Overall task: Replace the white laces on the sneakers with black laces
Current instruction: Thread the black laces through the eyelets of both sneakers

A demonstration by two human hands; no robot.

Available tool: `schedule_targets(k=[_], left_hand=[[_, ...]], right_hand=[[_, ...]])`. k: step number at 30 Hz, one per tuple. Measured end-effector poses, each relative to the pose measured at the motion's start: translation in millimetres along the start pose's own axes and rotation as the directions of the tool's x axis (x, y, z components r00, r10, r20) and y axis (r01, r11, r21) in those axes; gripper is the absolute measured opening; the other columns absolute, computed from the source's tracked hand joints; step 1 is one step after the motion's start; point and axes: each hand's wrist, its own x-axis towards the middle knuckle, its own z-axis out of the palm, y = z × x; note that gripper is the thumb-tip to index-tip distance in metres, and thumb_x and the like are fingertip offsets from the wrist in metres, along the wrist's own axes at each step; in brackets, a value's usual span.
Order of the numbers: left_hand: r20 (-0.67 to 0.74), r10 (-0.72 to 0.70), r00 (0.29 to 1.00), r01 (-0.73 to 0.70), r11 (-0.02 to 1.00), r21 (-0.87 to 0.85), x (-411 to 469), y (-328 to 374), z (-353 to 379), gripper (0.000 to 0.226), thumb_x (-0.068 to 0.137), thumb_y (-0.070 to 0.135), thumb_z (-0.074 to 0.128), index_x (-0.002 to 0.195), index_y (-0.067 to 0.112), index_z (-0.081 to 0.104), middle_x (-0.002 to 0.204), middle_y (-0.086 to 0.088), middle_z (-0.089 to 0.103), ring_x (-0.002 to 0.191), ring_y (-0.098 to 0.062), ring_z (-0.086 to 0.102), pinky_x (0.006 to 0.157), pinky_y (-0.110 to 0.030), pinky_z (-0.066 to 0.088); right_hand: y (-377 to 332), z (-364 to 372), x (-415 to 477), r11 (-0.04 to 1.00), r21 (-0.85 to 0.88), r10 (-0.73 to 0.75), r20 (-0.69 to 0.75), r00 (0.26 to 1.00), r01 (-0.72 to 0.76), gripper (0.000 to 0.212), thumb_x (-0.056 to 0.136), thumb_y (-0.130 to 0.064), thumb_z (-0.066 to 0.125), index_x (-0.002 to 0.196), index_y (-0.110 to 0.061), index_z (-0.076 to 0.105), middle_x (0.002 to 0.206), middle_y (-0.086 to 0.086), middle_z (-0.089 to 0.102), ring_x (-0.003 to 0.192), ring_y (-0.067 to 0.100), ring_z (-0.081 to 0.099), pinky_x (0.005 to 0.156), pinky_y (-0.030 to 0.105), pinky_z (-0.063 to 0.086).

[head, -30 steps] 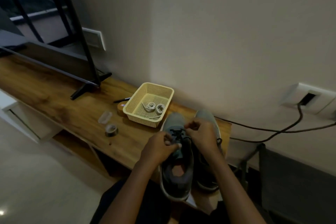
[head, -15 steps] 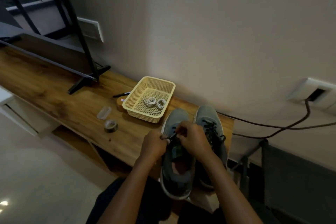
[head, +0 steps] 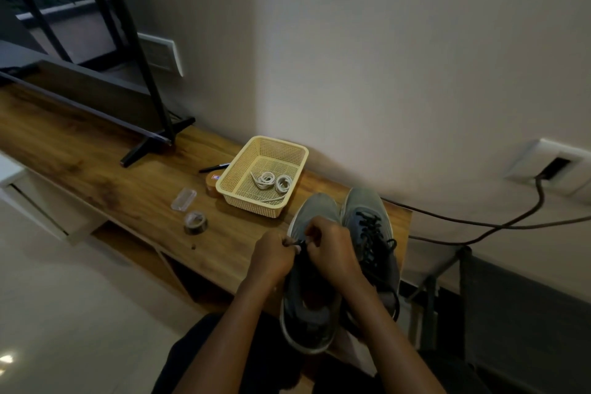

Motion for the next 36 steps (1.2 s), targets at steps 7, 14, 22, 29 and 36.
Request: schedule_targets(k=[7, 14, 22, 29, 36], left_hand=[[0.021, 0.016, 1.0, -0.015, 0.998, -0.057, 0, -4, 0, 0.007, 0.083, 0.016, 0.069, 0.089, 0.012, 0.07, 0.09, -0.006, 0.07, 0.089, -0.021, 0.067, 0.083, -0.043, 0.056], [0.011, 0.0, 1.0, 0.002, 0.989, -0.149, 0, -4, 1, 0.007, 0.09, 0.021, 0.062, 0.096, 0.019, 0.064, 0.094, -0.006, 0.067, 0.088, -0.021, 0.065, 0.081, -0.04, 0.056], [0.037, 0.088, 0.995, -0.089, 0.995, 0.034, 0, 2, -1, 0.014, 0.093, 0.014, 0.056, 0.094, 0.017, 0.069, 0.092, -0.003, 0.066, 0.092, -0.023, 0.064, 0.082, -0.037, 0.054], [0.052, 0.054, 0.997, -0.057, 0.997, 0.048, 1, 5, -2, 0.016, 0.092, 0.013, 0.057, 0.078, 0.017, 0.062, 0.086, -0.004, 0.064, 0.09, -0.022, 0.063, 0.083, -0.037, 0.054], [-0.011, -0.03, 0.999, 0.029, 0.992, -0.121, -3, 12, -4, 0.019, 0.1, 0.011, 0.04, 0.089, 0.005, 0.055, 0.08, -0.008, 0.063, 0.074, -0.017, 0.066, 0.047, -0.017, 0.046]], right_hand=[[-1, 4, -2, 0.996, 0.079, 0.037, -0.042, 0.998, -0.034, 0.031, 0.069, 0.011, 0.053, 0.073, -0.016, 0.039, 0.074, 0.002, 0.046, 0.068, 0.017, 0.044, 0.056, 0.026, 0.034], [-1, -17, 3, 0.988, 0.124, 0.107, -0.074, 0.992, -0.097, 0.017, 0.08, 0.006, 0.057, 0.076, -0.009, 0.053, 0.08, 0.006, 0.058, 0.074, 0.02, 0.058, 0.066, 0.035, 0.05], [11, -52, -25, 0.964, -0.181, 0.169, -0.148, 0.974, -0.195, 0.028, 0.078, -0.023, 0.067, 0.058, -0.026, 0.046, 0.074, -0.007, 0.053, 0.086, 0.018, 0.048, 0.082, 0.036, 0.036], [-2, -49, -37, 0.868, -0.436, 0.24, -0.045, 0.97, -0.235, 0.03, 0.085, -0.053, 0.058, 0.074, -0.026, 0.064, 0.103, -0.007, 0.055, 0.11, 0.021, 0.039, 0.091, 0.039, 0.024], [-8, -33, -30, 0.88, -0.427, 0.229, 0.003, 0.974, -0.206, 0.027, 0.09, -0.038, 0.053, 0.084, -0.018, 0.07, 0.103, -0.004, 0.056, 0.106, 0.021, 0.035, 0.093, 0.039, 0.021]])
